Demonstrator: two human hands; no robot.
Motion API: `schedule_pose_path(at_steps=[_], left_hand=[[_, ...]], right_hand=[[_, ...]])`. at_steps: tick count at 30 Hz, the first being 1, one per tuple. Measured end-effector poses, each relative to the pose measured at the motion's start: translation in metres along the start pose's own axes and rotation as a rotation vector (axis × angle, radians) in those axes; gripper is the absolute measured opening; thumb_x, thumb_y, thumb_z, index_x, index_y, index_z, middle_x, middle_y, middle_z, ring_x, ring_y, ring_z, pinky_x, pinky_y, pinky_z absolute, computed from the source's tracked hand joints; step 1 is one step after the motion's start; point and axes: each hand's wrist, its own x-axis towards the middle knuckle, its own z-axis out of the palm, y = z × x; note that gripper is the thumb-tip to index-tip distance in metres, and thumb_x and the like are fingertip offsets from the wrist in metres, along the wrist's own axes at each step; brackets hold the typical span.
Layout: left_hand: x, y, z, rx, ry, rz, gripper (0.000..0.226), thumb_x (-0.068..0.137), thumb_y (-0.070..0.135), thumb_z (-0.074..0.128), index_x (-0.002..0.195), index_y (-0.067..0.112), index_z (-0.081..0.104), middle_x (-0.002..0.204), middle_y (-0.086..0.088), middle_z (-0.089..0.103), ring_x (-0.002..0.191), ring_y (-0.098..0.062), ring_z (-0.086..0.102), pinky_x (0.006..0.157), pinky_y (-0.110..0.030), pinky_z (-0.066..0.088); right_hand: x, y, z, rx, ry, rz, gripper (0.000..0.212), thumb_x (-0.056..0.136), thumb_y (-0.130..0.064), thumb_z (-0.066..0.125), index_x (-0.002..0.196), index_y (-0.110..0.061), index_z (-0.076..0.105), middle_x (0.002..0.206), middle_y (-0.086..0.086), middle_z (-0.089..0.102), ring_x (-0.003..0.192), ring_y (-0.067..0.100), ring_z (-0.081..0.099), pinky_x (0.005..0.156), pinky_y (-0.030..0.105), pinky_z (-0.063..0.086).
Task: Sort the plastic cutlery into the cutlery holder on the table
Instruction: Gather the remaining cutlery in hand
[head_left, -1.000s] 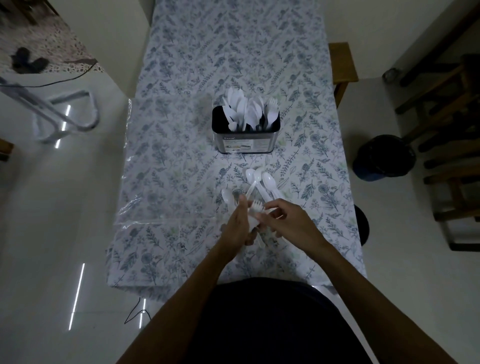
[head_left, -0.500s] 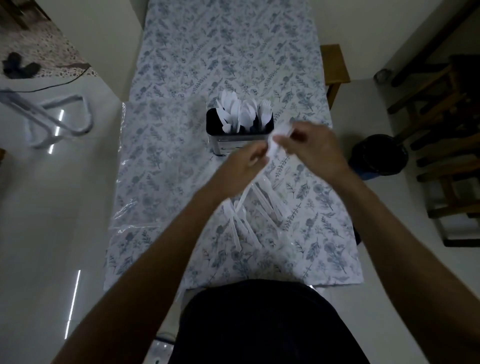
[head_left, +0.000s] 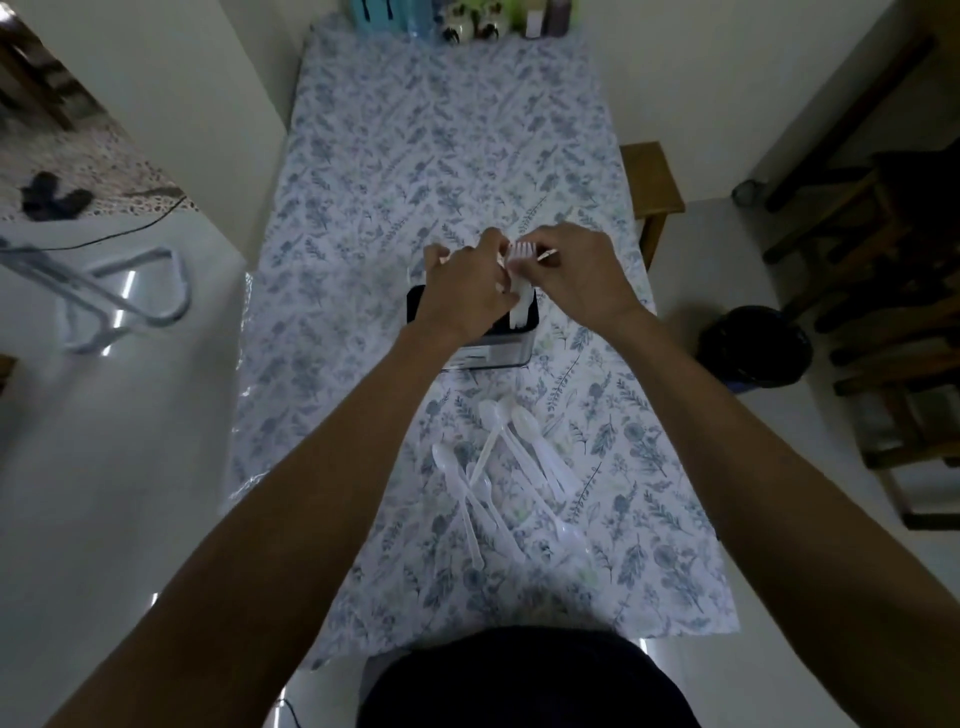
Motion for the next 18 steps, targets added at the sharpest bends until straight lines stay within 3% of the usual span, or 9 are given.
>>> schedule_pose_path(at_steps=[3,6,9,10,13,15,18], left_hand=[[0.006,-0.004,0.011,0.064,-0.013,0.009,0.046,0.086,0.035,0.073,0.122,0.018,0.05,0.095,0.009,0.076,0.104,-0.017,0.067,0.106,-0.041,0.02],[0.009,-0.008,0.021,0.159,0.007,0.04,0.051,0.083,0.039,0.074,0.124,0.016,0.054,0.103,0.001,0.072,0.109,-0.023,0.062,0.105,-0.043,0.022],[0.008,-0.012,0.027,0.297,0.127,0.135,0.071,0.073,0.048,0.079,0.131,0.011,0.06,0.124,-0.011,0.061,0.117,-0.033,0.055,0.101,-0.046,0.028],[0.005,-0.012,0.027,0.306,0.173,0.158,0.076,0.071,0.051,0.079,0.133,0.01,0.06,0.127,-0.012,0.059,0.117,-0.034,0.054,0.101,-0.045,0.028],[-0.018,-0.01,0.021,0.216,0.281,0.156,0.08,0.072,0.058,0.076,0.136,0.013,0.059,0.133,-0.01,0.057,0.121,-0.03,0.052,0.1,-0.042,0.027],[-0.051,-0.01,0.018,0.099,0.397,0.116,0.062,0.079,0.048,0.077,0.13,0.016,0.062,0.126,-0.006,0.06,0.116,-0.025,0.053,0.098,-0.036,0.029],[-0.118,-0.013,0.03,-0.083,0.453,-0.049,0.03,0.089,0.029,0.073,0.116,0.017,0.065,0.11,0.0,0.063,0.101,-0.02,0.06,0.094,-0.031,0.032]], right_hand=[[0.001,0.008,0.006,-0.007,-0.011,0.044,0.02,0.091,-0.027,0.069,0.09,-0.008,0.074,0.081,0.009,0.07,0.074,0.019,0.065,0.072,0.038,0.052],[0.0,0.01,0.01,0.043,-0.035,0.116,0.026,0.087,-0.03,0.072,0.104,-0.01,0.072,0.096,0.007,0.071,0.085,0.017,0.066,0.08,0.039,0.056],[0.0,0.01,0.007,0.125,-0.13,0.291,0.08,0.072,-0.038,0.087,0.139,-0.018,0.049,0.131,0.01,0.054,0.116,0.018,0.054,0.096,0.031,0.048],[-0.002,0.01,0.005,0.168,-0.127,0.327,0.088,0.07,-0.039,0.089,0.144,-0.02,0.044,0.136,0.01,0.05,0.12,0.018,0.051,0.097,0.03,0.046],[-0.029,0.009,-0.004,0.31,0.003,0.387,0.078,0.073,-0.036,0.089,0.138,-0.023,0.048,0.133,0.002,0.054,0.114,0.013,0.055,0.091,0.023,0.048],[-0.067,0.011,0.0,0.296,0.059,0.46,0.058,0.079,-0.036,0.084,0.127,-0.022,0.054,0.123,-0.001,0.06,0.104,0.011,0.06,0.084,0.02,0.051],[-0.151,0.024,0.03,0.005,-0.13,0.592,0.031,0.089,-0.039,0.073,0.108,-0.019,0.058,0.103,0.0,0.065,0.086,0.013,0.063,0.071,0.022,0.05]])
